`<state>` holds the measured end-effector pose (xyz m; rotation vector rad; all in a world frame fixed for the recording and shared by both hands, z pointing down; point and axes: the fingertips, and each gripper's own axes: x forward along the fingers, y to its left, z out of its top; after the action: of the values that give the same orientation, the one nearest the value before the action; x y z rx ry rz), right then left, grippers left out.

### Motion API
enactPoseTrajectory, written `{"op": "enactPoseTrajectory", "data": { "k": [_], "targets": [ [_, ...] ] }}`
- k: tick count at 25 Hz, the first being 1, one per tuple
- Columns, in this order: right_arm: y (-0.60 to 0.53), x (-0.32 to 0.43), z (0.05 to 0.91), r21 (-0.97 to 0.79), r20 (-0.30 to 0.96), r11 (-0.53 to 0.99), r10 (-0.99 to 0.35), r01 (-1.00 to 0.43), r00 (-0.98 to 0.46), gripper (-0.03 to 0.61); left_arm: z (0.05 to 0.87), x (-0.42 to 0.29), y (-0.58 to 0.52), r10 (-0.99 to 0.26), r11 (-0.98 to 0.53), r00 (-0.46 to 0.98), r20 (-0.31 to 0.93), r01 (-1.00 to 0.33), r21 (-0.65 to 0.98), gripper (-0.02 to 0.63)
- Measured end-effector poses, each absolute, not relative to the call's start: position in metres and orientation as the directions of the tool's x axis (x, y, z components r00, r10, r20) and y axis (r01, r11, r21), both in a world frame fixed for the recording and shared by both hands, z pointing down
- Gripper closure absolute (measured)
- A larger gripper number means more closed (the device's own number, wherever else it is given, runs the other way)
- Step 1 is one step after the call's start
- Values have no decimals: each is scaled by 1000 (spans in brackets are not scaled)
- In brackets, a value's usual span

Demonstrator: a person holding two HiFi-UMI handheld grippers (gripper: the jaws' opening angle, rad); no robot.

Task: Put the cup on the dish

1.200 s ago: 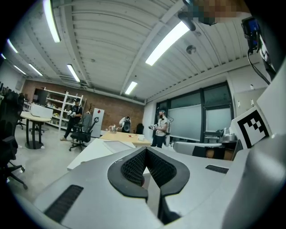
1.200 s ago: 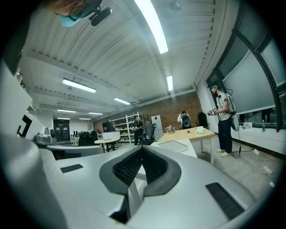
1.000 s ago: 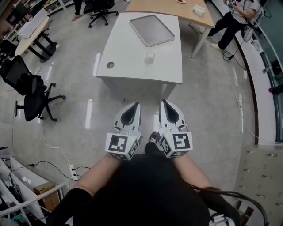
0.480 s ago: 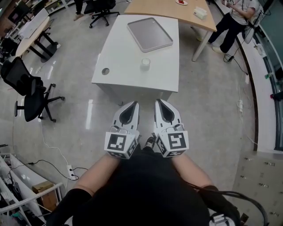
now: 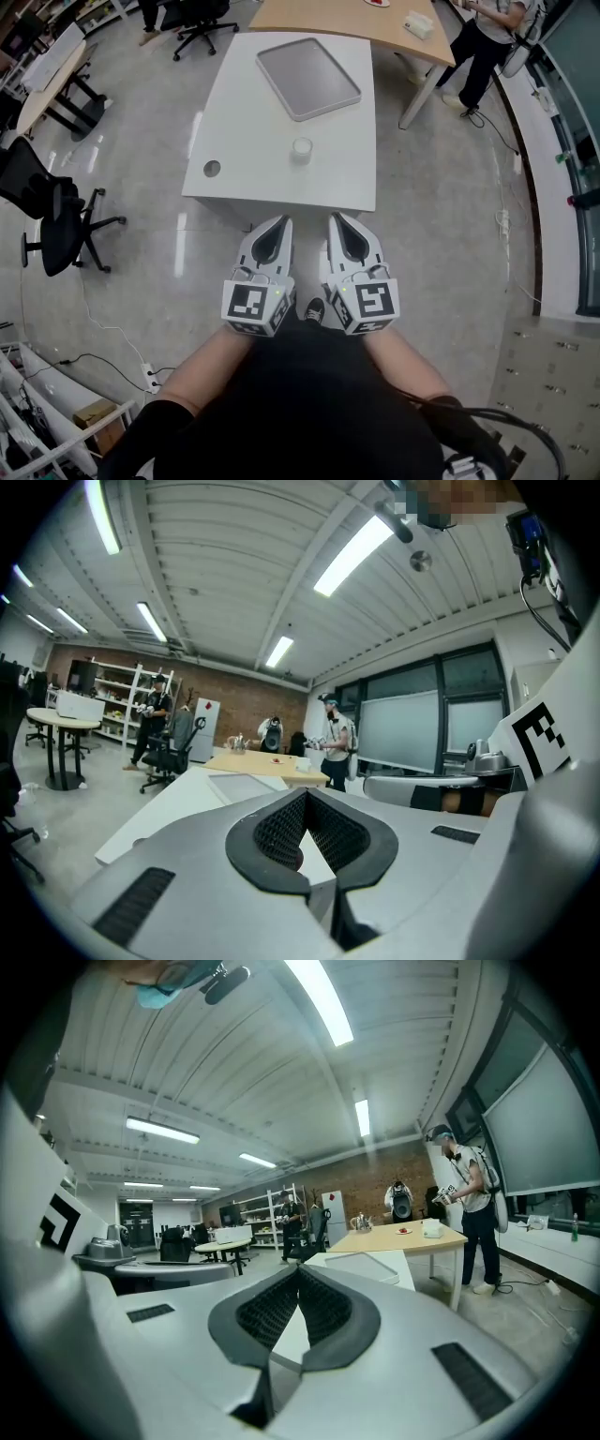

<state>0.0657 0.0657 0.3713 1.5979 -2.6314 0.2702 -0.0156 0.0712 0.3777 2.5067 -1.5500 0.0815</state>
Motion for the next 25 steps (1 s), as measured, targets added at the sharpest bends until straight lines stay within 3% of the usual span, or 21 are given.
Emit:
{"op": "enactPoseTrajectory", "data": {
  "k": [19, 25],
  "targets": [
    [-126, 6, 449, -142, 288, 353, -879, -925, -379, 565, 441, -62, -133, -785, -550, 573, 235, -820, 160, 609],
    [-157, 4, 484, -149, 355, 362, -849, -920, -392, 561, 467, -65, -166, -786, -521, 546, 291, -837, 165, 609]
  ]
}}
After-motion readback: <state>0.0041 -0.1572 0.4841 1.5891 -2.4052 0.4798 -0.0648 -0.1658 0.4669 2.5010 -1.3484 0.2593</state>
